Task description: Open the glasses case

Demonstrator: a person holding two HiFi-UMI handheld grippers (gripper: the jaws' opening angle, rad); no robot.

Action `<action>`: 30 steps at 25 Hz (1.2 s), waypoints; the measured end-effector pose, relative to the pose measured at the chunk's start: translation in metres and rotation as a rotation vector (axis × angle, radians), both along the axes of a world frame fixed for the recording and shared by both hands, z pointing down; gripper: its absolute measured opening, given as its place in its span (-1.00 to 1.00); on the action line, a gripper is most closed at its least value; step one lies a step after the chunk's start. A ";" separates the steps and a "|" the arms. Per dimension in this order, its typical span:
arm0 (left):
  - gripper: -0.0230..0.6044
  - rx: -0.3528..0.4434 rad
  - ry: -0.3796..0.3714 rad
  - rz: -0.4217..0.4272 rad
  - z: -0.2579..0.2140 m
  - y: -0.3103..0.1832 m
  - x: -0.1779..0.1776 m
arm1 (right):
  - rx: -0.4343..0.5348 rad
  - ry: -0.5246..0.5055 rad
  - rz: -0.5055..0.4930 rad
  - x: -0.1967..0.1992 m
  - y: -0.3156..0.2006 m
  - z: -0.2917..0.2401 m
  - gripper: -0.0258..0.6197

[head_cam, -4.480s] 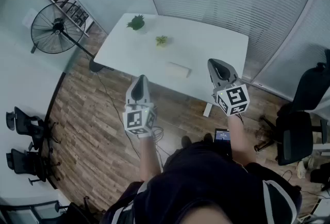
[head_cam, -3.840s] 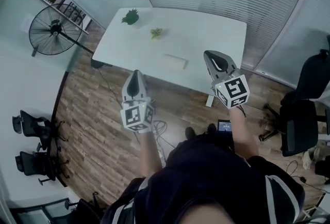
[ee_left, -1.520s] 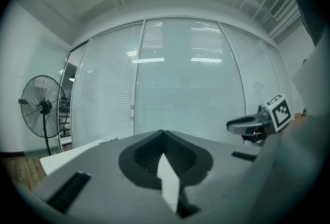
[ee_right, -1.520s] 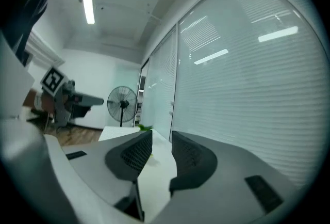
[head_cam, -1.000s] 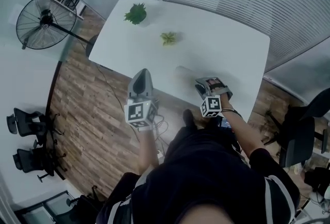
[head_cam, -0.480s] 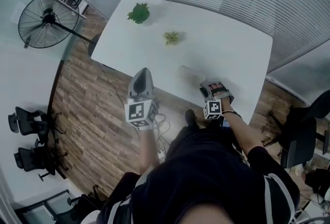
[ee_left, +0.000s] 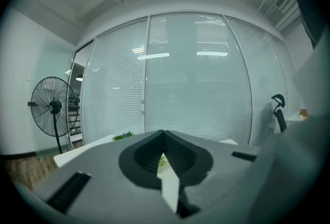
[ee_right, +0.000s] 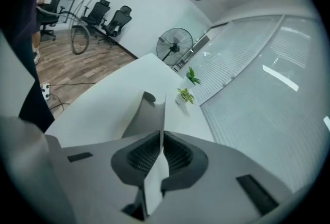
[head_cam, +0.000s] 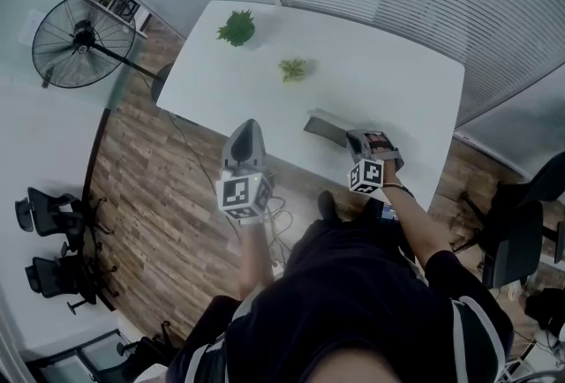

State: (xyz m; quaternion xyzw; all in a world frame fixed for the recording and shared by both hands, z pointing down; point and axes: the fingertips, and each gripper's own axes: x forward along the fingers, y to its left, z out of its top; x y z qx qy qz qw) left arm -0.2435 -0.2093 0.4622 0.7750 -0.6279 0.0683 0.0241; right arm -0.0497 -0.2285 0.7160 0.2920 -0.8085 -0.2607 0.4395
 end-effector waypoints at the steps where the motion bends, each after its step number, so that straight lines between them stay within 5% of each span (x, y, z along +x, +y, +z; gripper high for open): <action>1: -0.93 0.000 -0.002 0.003 0.000 -0.001 0.002 | -0.015 -0.015 0.031 0.005 -0.011 0.000 -0.82; 11: -0.93 -0.041 -0.044 0.023 0.011 0.003 0.000 | -0.218 -0.149 0.195 0.024 -0.073 0.029 -0.82; 19: -0.93 -0.049 -0.047 0.033 0.007 0.006 0.003 | -0.405 -0.392 0.256 0.031 -0.077 0.022 -0.82; 25: -0.93 -0.027 -0.029 0.044 0.003 -0.006 0.008 | -0.338 -0.520 0.288 0.036 -0.088 -0.030 -0.82; 30: -0.93 -0.005 -0.032 0.049 -0.005 -0.013 0.010 | -0.237 -0.764 0.313 0.054 -0.103 -0.125 -0.82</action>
